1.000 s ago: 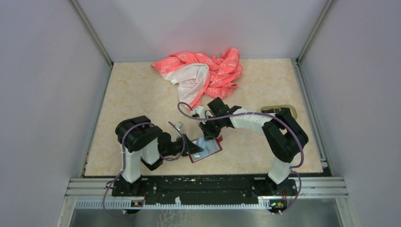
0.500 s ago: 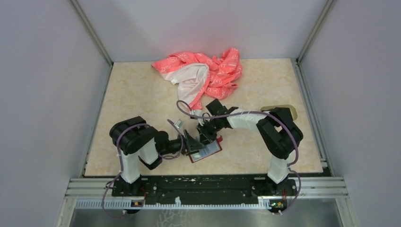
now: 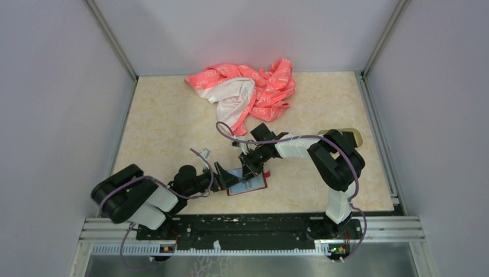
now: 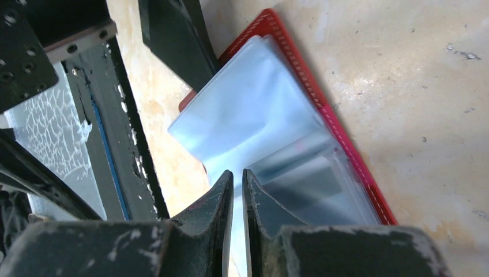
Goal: Put the credit cards into the card holder
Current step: Open the card holder at the center of the board, then pick up the credit card from the storage box.
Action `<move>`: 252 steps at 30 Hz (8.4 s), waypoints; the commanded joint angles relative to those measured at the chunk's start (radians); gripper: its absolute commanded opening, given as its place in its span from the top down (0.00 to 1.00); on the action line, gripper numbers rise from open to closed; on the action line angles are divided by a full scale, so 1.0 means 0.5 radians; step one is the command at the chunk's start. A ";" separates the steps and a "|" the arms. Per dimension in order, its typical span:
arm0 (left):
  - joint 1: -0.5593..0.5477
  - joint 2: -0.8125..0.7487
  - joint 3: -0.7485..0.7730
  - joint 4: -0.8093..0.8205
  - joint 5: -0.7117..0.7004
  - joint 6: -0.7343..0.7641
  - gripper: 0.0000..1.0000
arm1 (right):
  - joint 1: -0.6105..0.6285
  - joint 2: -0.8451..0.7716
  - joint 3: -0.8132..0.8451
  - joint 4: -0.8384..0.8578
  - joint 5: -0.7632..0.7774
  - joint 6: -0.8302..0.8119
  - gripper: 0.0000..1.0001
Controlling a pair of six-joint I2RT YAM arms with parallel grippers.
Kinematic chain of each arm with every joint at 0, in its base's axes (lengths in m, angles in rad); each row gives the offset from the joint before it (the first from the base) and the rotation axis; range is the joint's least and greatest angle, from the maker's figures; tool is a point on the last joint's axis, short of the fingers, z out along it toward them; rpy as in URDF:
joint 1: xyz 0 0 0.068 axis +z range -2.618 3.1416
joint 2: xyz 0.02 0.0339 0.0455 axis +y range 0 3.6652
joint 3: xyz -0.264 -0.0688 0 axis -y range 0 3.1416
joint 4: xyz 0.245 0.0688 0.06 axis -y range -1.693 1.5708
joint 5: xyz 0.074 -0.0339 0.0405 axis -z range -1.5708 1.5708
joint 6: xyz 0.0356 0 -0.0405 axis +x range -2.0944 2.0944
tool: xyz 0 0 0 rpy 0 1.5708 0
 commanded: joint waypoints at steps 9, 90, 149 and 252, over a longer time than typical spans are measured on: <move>0.016 -1.752 -0.005 -1.867 -0.629 0.643 0.01 | 0.049 -0.003 0.043 -0.019 -0.058 -0.112 0.87; 0.032 -1.252 0.118 -0.920 0.119 0.480 0.01 | -2.120 -0.245 0.183 -0.534 0.362 -0.435 0.65; 0.031 -1.135 0.178 -0.942 0.140 0.512 0.01 | -2.235 -0.089 0.244 -0.713 -0.302 -0.358 0.75; -0.020 -0.731 0.507 -0.077 -0.025 0.067 0.16 | -1.466 -0.904 -0.705 2.750 -1.065 2.868 1.00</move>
